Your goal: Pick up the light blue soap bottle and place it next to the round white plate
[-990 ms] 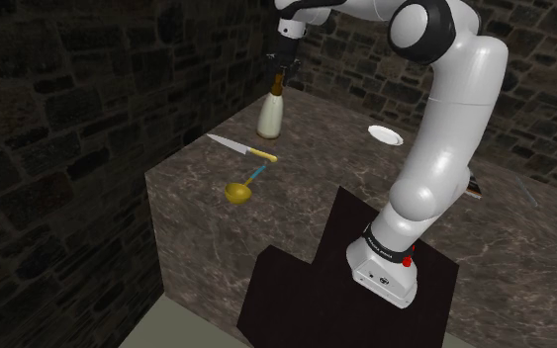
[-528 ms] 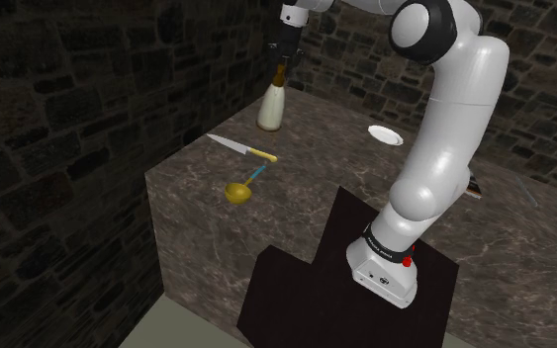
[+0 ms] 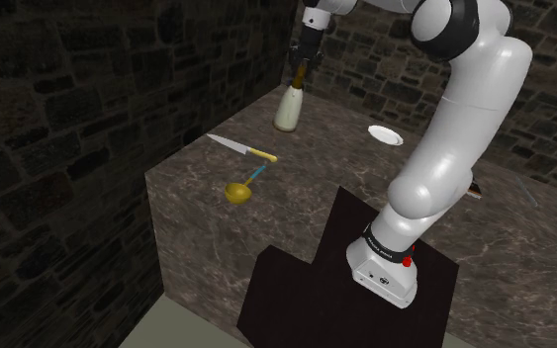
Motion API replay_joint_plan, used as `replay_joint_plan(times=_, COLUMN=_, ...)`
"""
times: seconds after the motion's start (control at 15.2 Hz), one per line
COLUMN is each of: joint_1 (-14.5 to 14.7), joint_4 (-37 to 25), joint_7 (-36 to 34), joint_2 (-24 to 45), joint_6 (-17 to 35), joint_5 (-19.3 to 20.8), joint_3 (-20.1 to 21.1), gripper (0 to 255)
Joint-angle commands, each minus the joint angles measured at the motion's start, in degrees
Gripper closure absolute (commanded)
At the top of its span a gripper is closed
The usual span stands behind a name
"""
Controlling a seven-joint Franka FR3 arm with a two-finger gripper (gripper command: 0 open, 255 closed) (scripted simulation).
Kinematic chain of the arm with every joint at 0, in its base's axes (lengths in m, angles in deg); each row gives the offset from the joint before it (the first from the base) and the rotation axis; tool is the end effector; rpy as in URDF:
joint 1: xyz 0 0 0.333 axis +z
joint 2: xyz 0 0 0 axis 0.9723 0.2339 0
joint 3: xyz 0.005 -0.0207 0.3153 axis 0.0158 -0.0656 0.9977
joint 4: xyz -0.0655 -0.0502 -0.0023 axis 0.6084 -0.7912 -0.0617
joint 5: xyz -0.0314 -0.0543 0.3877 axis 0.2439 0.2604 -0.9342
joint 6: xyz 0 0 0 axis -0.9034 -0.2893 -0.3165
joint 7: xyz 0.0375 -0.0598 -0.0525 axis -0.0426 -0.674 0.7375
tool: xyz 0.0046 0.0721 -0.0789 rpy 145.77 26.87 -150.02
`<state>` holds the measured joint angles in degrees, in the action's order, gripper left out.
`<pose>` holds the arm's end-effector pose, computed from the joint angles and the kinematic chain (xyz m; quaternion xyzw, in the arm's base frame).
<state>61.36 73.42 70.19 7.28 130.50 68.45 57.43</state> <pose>0.5713 -0.2368 0.5080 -0.9652 0.2603 0.0137 0.0222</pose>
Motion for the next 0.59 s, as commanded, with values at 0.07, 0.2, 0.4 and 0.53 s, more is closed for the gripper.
replay_joint_plan(times=0.07, joint_1=-2.02, joint_4=3.89, joint_7=3.65, joint_2=-2.97, joint_6=0.82, joint_5=0.32, joint_3=-1.53, gripper=255)
replay_joint_plan(times=0.2, joint_1=-3.29, joint_4=5.82, joint_7=5.96, joint_2=-4.46, joint_6=1.17, joint_5=0.55, joint_3=-2.57, gripper=255)
replay_joint_plan(times=0.4, joint_1=-5.22, joint_4=8.15, joint_7=9.51, joint_2=-6.31, joint_6=1.54, joint_5=0.91, joint_3=-4.22, gripper=255)
replay_joint_plan(times=0.53, joint_1=-6.53, joint_4=9.35, joint_7=11.93, joint_2=-7.27, joint_6=1.7, joint_5=1.15, joint_3=-5.37, gripper=255)
